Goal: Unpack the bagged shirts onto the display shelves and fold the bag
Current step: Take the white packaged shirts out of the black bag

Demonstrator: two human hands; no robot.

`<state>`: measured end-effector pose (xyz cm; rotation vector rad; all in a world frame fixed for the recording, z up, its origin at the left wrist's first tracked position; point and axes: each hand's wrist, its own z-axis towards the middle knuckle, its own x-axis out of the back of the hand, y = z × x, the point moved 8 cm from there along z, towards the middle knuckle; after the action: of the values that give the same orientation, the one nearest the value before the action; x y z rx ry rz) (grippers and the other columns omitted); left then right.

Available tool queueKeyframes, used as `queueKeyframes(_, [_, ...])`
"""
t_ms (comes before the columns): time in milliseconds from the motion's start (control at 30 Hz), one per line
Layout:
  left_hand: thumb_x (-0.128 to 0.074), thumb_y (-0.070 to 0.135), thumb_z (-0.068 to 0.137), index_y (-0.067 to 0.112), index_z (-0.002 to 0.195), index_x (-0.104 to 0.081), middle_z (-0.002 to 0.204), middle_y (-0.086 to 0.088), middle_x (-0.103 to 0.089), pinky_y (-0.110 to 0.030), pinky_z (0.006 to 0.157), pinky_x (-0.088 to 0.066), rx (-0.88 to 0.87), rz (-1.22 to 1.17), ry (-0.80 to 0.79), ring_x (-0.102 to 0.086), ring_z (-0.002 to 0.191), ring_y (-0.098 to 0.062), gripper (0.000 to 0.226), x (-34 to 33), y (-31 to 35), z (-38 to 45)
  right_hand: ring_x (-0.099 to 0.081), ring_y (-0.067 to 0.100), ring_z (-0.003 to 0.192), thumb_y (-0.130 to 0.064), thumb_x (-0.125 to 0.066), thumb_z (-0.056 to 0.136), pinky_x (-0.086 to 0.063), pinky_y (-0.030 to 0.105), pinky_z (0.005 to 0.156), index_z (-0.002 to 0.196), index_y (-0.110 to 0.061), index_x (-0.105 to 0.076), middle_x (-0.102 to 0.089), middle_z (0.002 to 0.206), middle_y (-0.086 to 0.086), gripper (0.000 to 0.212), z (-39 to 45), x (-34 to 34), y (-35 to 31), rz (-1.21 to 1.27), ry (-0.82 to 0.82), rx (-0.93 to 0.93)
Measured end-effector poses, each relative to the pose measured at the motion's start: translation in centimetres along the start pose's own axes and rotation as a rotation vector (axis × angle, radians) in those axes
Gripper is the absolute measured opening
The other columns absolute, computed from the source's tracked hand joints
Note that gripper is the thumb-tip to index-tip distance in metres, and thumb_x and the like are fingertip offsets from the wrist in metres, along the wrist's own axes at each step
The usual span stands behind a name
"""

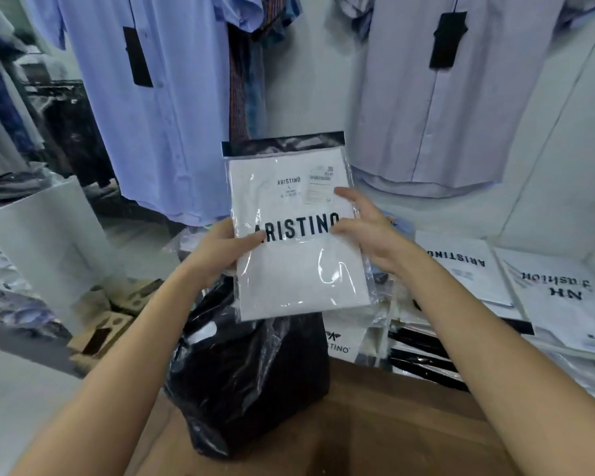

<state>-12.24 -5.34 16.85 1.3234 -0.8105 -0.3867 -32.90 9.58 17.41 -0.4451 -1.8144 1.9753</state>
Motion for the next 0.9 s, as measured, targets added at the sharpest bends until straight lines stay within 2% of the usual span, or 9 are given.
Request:
queueKeyframes(100, [-0.070,0.022,0.096,0.015,0.112,-0.067,0.093,0.004,-0.080,-0.025,0.065,-0.060,-0.005,0.034,-0.047,-0.076,0.078,-0.011,0.018,-3.8,-0.1,0.7,-0.061,0.009,0.114,-0.012,-0.086,0.078,-0.055,0.031,0.096,0.146,-0.037,-0.043,-0.055,0.131,-0.013,0.084,-1.9,2.6,1.3,-0.171,0.126,-0.031])
queueKeyframes(167, [-0.067,0.024,0.097,0.017,0.099,-0.066,0.077,0.006,-0.076,-0.024,0.052,-0.052,0.060,0.090,-0.037,-0.071,0.065,-0.010,0.007,-6.7,-1.1,1.6,-0.058,0.004,0.109,-0.011,-0.087,0.077,-0.055,0.029,0.095,0.149,-0.029,-0.040,-0.045,0.116,-0.025,0.087,-3.5,5.0,2.8,-0.211,0.212,-0.060])
queueKeyframes(233, [-0.066,0.026,0.093,0.015,0.101,-0.065,0.086,0.000,-0.074,-0.025,0.053,-0.050,0.104,0.133,-0.015,-0.069,0.070,-0.014,0.013,-9.7,-2.2,2.3,-0.059,0.014,0.118,-0.013,-0.090,0.074,-0.053,0.036,0.101,0.149,-0.029,-0.038,-0.050,0.122,-0.019,0.093,-5.0,7.4,5.7,-0.287,0.213,-0.136])
queueKeyframes(333, [-0.069,0.022,0.086,0.011,0.109,-0.066,0.100,-0.002,-0.073,-0.027,0.065,-0.052,0.122,0.219,-0.131,-0.069,0.088,-0.018,0.025,-15.8,-4.1,2.8,-0.060,0.023,0.120,-0.020,-0.093,0.068,-0.053,0.042,0.103,0.151,-0.035,-0.030,-0.057,0.137,0.000,0.106,-8.2,11.4,9.9,-0.365,0.225,-0.289])
queueKeyframes(500, [-0.067,0.003,0.083,0.018,0.093,-0.072,0.097,-0.001,-0.076,-0.036,0.081,-0.060,0.171,0.294,-0.453,-0.072,0.097,-0.025,0.019,-27.1,-7.9,0.9,-0.061,0.022,0.115,-0.011,-0.091,0.069,-0.054,0.038,0.099,0.155,-0.030,-0.028,-0.060,0.131,0.003,0.109,-15.7,17.2,15.8,-0.399,0.305,-0.455])
queueKeyframes(600, [-0.069,0.002,0.083,0.015,0.105,-0.068,0.107,-0.005,-0.074,-0.035,0.087,-0.057,0.230,0.309,-0.558,-0.070,0.105,-0.027,0.025,-32.3,-11.1,-0.6,-0.055,0.020,0.121,-0.011,-0.092,0.068,-0.051,0.036,0.104,0.157,-0.028,-0.026,-0.055,0.133,0.001,0.112,-20.3,19.3,19.5,-0.393,0.332,-0.549])
queueKeyframes(700, [-0.073,0.020,0.074,0.007,0.119,-0.063,0.106,-0.006,-0.073,-0.042,0.081,-0.063,0.330,0.427,-0.605,-0.072,0.097,-0.026,0.047,-36.6,-15.4,-2.4,-0.052,0.023,0.125,-0.008,-0.091,0.068,-0.051,0.038,0.104,0.158,-0.027,-0.025,-0.052,0.141,0.004,0.113,-24.7,20.7,23.0,-0.384,0.381,-0.649])
queueKeyframes(800, [-0.071,0.009,0.080,0.000,0.125,-0.061,0.107,-0.008,-0.072,-0.042,0.079,-0.064,0.406,0.437,-0.714,-0.072,0.098,-0.027,0.048,-41.2,-19.5,-5.9,-0.052,0.024,0.123,-0.007,-0.088,0.071,-0.051,0.033,0.096,0.157,-0.027,-0.025,-0.051,0.144,0.009,0.108,-29.3,21.8,26.1,-0.388,0.418,-0.759])
queueKeyframes(900, [-0.072,0.018,0.069,0.005,0.126,-0.061,0.113,-0.008,-0.071,-0.037,0.069,-0.065,0.479,0.468,-0.718,-0.072,0.095,-0.024,0.059,-44.1,-24.2,-9.2,-0.051,0.019,0.112,-0.008,-0.081,0.079,-0.048,0.028,0.089,0.157,-0.022,-0.025,-0.053,0.139,0.008,0.097,-33.5,22.7,28.6,-0.368,0.446,-0.850])
